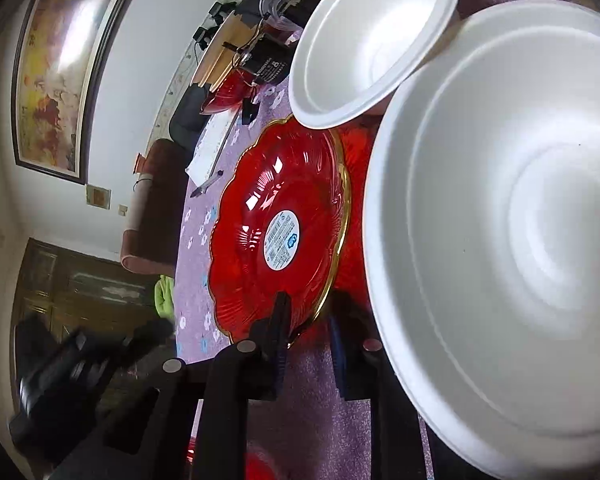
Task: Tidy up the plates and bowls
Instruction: 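Open both grippers and close them on the rim of the small red sticker plate, then lift the small red plate with both grippers toward the wedding plate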
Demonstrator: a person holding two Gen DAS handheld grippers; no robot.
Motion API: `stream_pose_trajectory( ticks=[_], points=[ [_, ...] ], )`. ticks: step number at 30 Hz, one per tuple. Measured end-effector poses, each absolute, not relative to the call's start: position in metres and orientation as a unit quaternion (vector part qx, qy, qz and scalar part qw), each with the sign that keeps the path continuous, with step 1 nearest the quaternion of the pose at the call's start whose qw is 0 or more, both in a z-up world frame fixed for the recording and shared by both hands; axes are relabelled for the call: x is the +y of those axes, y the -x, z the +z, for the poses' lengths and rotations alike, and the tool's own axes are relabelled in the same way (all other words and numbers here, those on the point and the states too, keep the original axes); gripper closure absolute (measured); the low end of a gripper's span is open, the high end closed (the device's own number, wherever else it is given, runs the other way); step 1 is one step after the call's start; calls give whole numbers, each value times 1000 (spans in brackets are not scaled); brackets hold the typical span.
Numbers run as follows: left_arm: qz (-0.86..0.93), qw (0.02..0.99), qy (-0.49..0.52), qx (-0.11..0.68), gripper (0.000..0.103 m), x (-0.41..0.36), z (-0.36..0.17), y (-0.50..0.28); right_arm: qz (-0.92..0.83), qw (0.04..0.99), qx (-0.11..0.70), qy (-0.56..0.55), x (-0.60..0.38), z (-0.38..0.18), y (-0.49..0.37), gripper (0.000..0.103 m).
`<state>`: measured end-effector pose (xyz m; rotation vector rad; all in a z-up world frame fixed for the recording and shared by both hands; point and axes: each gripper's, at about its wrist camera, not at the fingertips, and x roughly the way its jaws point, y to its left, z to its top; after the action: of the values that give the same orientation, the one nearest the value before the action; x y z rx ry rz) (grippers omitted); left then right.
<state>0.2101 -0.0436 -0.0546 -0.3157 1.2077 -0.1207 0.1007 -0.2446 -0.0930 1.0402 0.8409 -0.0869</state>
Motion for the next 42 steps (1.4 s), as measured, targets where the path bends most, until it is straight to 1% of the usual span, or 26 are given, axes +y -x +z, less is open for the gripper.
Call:
stream_pose_trajectory(
  ticks=[6, 12, 17, 19, 20, 22, 23, 24, 27, 31, 42],
  points=[
    [-43, 812, 156, 561, 39, -52, -61, -218, -38, 783, 392, -481, -243, -92, -103, 86],
    [-31, 793, 145, 591, 39, -70, -80, -227, -36, 782, 394, -482, -243, -92, -104, 86],
    [-20, 792, 129, 596, 40, -74, -85, -227, -35, 779, 395, -486, -246, -93, -105, 86],
    [-24, 791, 128, 598, 45, -76, -85, -227, -34, 777, 395, -490, -247, -94, -106, 86],
    [-25, 791, 127, 597, 50, -77, -85, -227, -33, 776, 395, -492, -247, -94, -106, 86],
    [-30, 792, 125, 597, 66, -79, -84, -228, -33, 776, 395, -490, -247, -94, -107, 86],
    [-33, 792, 122, 597, 70, -81, -84, -228, -33, 776, 395, -490, -247, -94, -108, 86],
    [-34, 792, 122, 598, 78, -81, -84, -228, -33, 775, 395, -492, -248, -94, -109, 86],
    [-48, 791, 130, 596, 89, -86, -85, -231, -32, 774, 396, -493, -248, -95, -109, 86],
    [-46, 798, 114, 590, 89, -91, -84, -231, -31, 774, 396, -494, -249, -95, -109, 86],
    [-32, 794, 118, 595, 89, -74, -83, -211, -26, 769, 406, -494, -246, -95, -107, 87]
  ],
)
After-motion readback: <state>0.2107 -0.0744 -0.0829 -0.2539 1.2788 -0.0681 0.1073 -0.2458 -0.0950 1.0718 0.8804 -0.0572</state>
